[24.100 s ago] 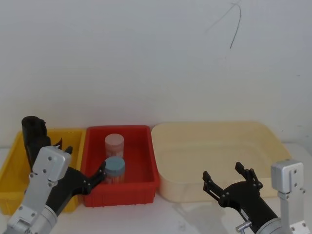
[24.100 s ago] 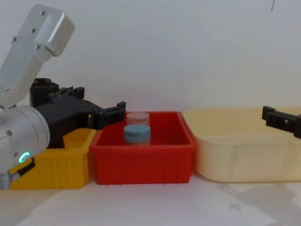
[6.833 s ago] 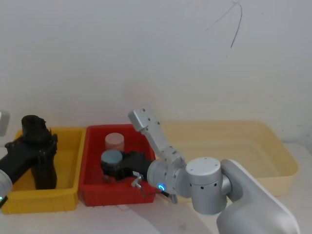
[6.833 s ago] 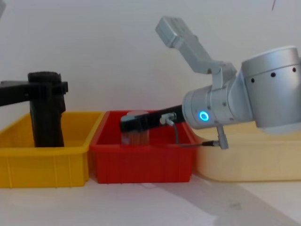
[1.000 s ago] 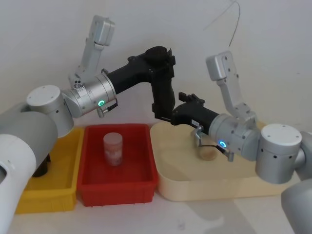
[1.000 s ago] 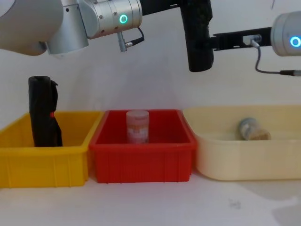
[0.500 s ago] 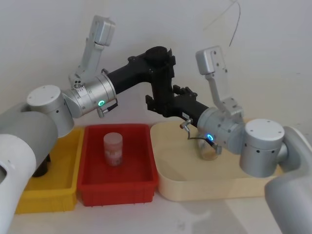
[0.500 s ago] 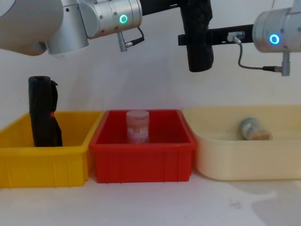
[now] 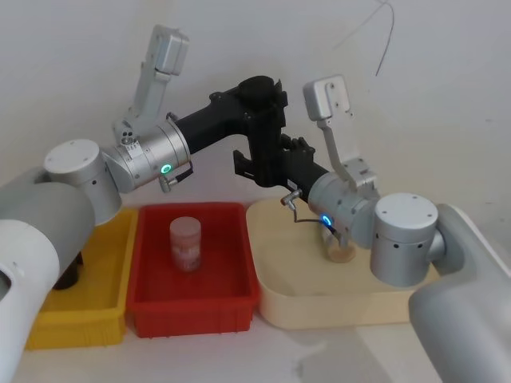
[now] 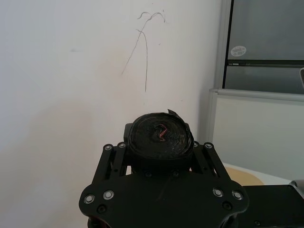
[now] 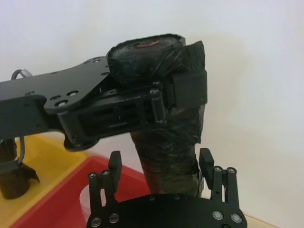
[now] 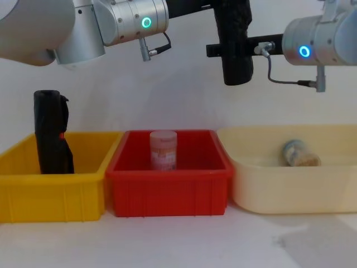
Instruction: Pick up the garbage bag with the one hand and transfer it to the other hand.
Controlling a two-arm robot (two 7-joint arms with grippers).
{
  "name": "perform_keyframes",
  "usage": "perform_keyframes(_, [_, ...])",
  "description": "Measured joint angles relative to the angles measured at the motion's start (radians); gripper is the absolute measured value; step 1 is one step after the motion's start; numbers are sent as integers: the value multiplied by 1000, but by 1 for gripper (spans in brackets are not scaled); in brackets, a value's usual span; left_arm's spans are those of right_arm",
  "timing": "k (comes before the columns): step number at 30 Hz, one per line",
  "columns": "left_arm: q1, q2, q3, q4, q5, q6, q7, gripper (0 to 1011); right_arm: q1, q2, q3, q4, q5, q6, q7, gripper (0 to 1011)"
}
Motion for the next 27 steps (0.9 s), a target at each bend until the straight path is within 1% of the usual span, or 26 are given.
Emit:
perform_keyframes(6, [0, 0, 0, 0, 0, 0, 0, 523, 15, -20, 0, 27, -14, -16, -24, 1000])
perform_keyframes(17, [0, 0, 0, 0, 0, 0, 0, 523, 28, -36, 1, 48, -25, -29, -42, 992])
perform_keyframes(19, [0, 0, 0, 0, 0, 0, 0, 523, 30, -39, 1, 52, -27, -32, -46, 962])
perform_keyframes(23, [0, 0, 0, 0, 0, 0, 0, 523, 33, -42, 1, 56, -29, -34, -49, 843])
perform_keyframes(24, [0, 0, 0, 0, 0, 0, 0, 523, 33, -43, 1, 56, -29, -34, -49, 843])
perform_keyframes(27, [0, 0, 0, 0, 0, 0, 0, 523, 34, -44, 2, 58, -30, -36, -52, 738])
